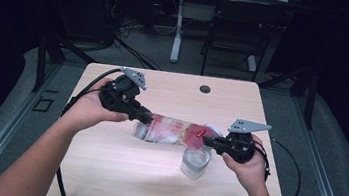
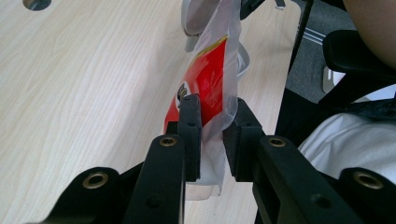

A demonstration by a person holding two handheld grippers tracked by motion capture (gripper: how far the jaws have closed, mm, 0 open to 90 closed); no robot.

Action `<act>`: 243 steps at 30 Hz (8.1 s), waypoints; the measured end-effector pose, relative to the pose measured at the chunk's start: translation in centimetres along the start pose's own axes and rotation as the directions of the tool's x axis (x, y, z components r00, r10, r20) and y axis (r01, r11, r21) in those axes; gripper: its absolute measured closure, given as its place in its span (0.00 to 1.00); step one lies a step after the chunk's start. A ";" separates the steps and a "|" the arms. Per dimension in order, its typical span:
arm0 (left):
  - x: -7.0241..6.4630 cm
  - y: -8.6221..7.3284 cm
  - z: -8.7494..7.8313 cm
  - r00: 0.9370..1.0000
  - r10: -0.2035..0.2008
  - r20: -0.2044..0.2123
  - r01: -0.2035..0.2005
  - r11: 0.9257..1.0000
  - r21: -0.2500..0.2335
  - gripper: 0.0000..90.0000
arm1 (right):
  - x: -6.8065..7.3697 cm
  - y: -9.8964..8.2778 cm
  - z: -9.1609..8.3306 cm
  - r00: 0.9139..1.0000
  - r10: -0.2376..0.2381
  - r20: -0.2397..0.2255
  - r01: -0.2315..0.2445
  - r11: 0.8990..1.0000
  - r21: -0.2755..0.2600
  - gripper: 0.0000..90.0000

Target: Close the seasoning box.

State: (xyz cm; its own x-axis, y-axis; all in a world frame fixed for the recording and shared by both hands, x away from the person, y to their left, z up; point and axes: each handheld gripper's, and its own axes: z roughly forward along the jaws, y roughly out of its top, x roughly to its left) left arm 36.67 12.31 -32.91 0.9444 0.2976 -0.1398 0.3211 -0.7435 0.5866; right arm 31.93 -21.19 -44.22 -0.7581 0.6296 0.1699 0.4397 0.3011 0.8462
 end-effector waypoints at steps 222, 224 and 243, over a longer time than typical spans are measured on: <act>-0.4 1.3 0.0 1.000 0.016 0.015 -0.016 1.000 -0.017 0.87 | 0.0 -0.3 0.2 1.000 -0.006 0.012 0.006 1.000 0.023 0.96; -0.4 1.3 0.0 1.000 0.016 0.015 -0.016 1.000 -0.018 0.87 | 0.0 -0.3 0.2 1.000 -0.006 0.012 0.006 1.000 0.022 0.96; -0.4 1.7 -0.2 1.000 0.021 0.017 -0.021 1.000 -0.022 0.88 | 0.1 -0.4 0.1 1.000 -0.003 0.002 0.003 1.000 0.026 0.96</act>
State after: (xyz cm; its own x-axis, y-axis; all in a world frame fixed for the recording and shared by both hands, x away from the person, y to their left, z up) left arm 36.79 11.04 -31.75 0.9520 0.2718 -0.1410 0.3000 -0.7364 0.6064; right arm 31.76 -21.16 -44.61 -0.7585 0.6302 0.1661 0.4497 0.3216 0.8333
